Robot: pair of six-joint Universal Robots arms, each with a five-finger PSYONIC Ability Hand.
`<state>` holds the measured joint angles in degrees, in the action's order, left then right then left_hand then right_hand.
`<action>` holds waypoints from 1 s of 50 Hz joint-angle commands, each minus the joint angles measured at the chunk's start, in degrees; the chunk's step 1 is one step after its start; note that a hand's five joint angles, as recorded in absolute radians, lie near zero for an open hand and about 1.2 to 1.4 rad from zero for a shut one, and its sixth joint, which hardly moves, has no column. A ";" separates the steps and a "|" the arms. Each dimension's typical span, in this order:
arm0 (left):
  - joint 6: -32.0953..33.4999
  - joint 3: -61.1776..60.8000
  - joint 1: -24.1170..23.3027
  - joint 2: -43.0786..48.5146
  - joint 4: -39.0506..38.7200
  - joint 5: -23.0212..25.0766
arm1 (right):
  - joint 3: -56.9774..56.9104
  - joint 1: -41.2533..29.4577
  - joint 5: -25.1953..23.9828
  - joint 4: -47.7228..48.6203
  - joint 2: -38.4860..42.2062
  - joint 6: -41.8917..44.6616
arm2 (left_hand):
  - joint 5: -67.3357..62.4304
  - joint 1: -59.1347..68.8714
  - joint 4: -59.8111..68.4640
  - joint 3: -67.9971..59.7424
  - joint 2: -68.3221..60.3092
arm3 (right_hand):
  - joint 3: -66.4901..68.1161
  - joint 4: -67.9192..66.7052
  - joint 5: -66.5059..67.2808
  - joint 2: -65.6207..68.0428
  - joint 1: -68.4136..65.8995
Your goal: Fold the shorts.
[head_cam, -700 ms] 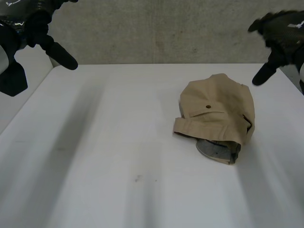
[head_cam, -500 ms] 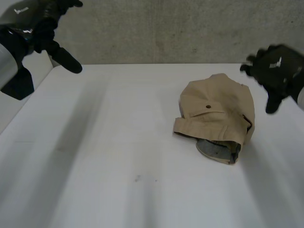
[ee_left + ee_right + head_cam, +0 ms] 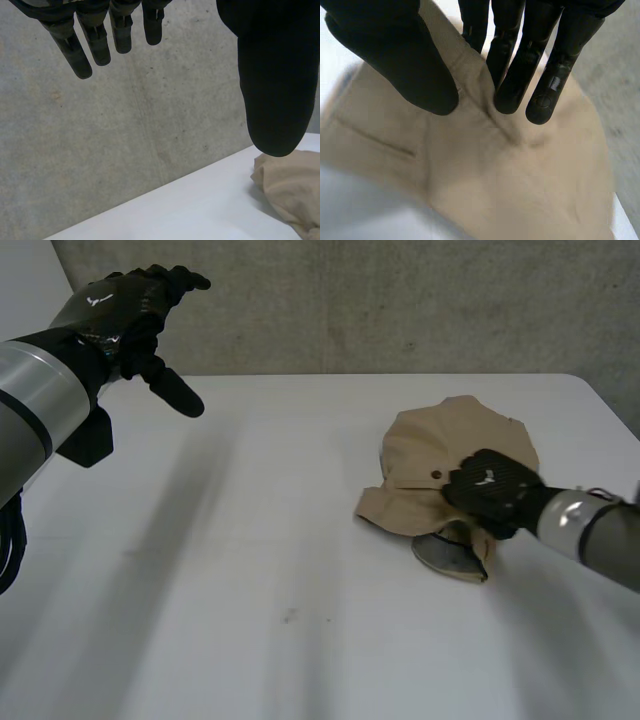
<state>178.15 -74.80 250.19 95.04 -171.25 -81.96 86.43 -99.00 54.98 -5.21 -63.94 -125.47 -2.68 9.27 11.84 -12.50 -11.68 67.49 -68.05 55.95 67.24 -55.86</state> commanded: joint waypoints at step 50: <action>0.09 -11.77 -6.47 14.03 -2.16 -12.78 | -11.99 -9.37 21.14 0.11 -1.19 -24.82 | 1.79 1.61 -0.96 1.61 0.79 | -49.34 49.90 -47.81 -49.09 37.72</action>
<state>178.20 -84.00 248.07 103.68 -172.20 -91.04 69.36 -108.73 76.59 -5.90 -65.83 -152.82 -2.68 9.29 11.85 -12.50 -11.68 12.38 -13.57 4.06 12.95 -11.75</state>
